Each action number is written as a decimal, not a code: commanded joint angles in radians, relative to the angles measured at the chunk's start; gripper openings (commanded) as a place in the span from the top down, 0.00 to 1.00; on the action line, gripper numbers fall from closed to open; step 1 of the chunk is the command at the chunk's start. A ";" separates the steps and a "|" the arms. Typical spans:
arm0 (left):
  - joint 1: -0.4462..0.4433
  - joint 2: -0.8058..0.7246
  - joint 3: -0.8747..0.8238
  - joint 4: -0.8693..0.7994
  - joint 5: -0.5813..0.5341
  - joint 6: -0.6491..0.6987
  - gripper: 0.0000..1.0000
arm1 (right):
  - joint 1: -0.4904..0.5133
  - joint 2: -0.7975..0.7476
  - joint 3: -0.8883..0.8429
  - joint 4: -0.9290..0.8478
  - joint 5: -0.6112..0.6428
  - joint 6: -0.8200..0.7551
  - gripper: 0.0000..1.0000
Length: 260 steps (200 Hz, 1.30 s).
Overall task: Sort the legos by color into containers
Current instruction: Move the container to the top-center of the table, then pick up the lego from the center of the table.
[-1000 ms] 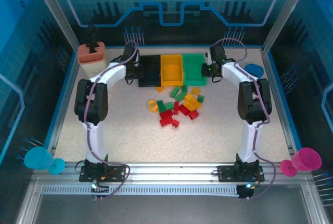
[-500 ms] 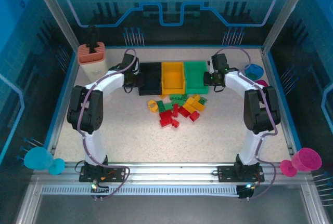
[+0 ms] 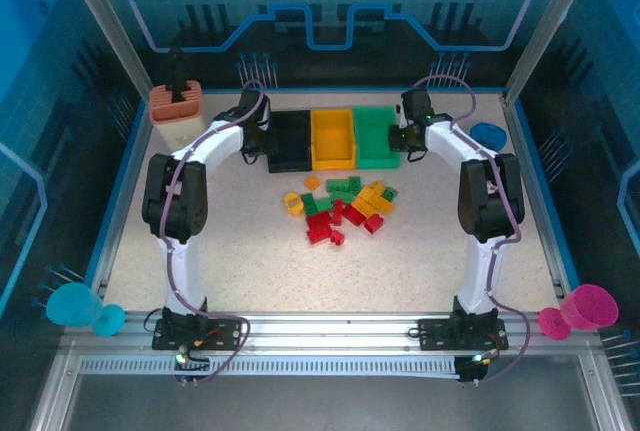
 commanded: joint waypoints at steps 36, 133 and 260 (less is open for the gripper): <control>-0.004 -0.152 -0.095 -0.003 0.002 -0.034 0.27 | 0.022 -0.176 -0.075 -0.039 0.030 -0.004 0.45; -0.031 -0.920 -0.818 0.331 -0.011 -0.104 0.20 | 0.226 -0.531 -0.299 -0.003 -0.131 -0.188 0.31; -0.073 -1.380 -1.195 0.320 -0.287 -0.013 0.20 | 0.377 -0.342 -0.176 -0.113 -0.205 -0.377 0.28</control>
